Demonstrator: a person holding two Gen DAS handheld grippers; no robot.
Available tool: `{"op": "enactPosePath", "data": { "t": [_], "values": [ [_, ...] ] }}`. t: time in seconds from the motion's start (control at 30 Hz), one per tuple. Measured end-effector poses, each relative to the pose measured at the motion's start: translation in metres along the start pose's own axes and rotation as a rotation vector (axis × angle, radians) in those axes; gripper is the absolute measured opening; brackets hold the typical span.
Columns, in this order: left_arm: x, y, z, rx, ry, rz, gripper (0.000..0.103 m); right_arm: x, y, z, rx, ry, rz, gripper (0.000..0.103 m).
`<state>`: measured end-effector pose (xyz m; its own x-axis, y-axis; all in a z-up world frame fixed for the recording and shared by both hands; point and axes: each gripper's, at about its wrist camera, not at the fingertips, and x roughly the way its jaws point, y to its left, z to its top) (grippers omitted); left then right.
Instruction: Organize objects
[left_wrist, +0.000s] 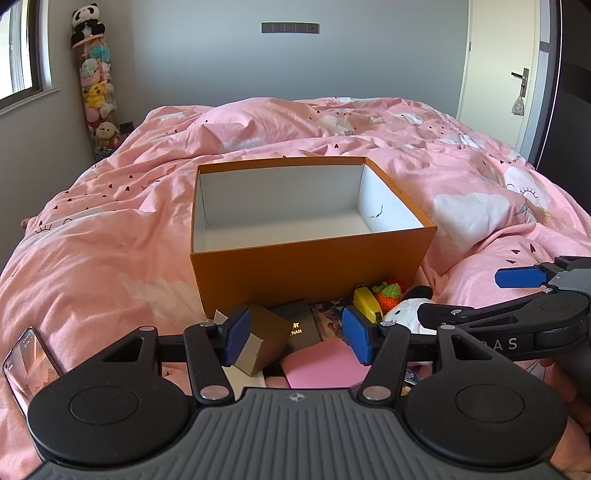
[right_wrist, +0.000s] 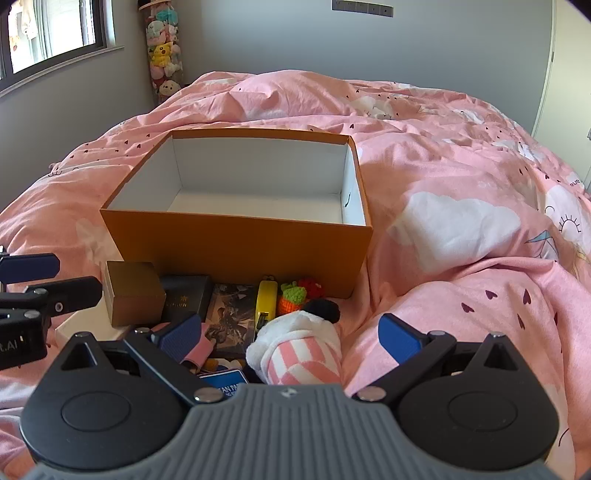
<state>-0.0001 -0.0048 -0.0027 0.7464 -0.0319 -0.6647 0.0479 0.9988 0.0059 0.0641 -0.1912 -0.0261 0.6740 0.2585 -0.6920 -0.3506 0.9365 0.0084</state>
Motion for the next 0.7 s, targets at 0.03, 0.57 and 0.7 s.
{"op": "enactPosePath", "data": {
  "t": [0.03, 0.57, 0.7],
  "values": [
    [0.0004, -0.0001, -0.0001, 0.0, 0.003, -0.001, 0.068, 0.0016, -0.0006, 0.0, 0.0, 0.003, 0.001, 0.102],
    [0.002, 0.0031, -0.0001, -0.02, 0.023, 0.006, 0.068, 0.0019, 0.0, -0.001, -0.001, 0.007, 0.002, 0.102],
    [0.0018, 0.0022, -0.0004, -0.021, 0.024, 0.007, 0.068, 0.002, 0.0001, -0.001, -0.001, 0.008, 0.003, 0.102]
  ]
}}
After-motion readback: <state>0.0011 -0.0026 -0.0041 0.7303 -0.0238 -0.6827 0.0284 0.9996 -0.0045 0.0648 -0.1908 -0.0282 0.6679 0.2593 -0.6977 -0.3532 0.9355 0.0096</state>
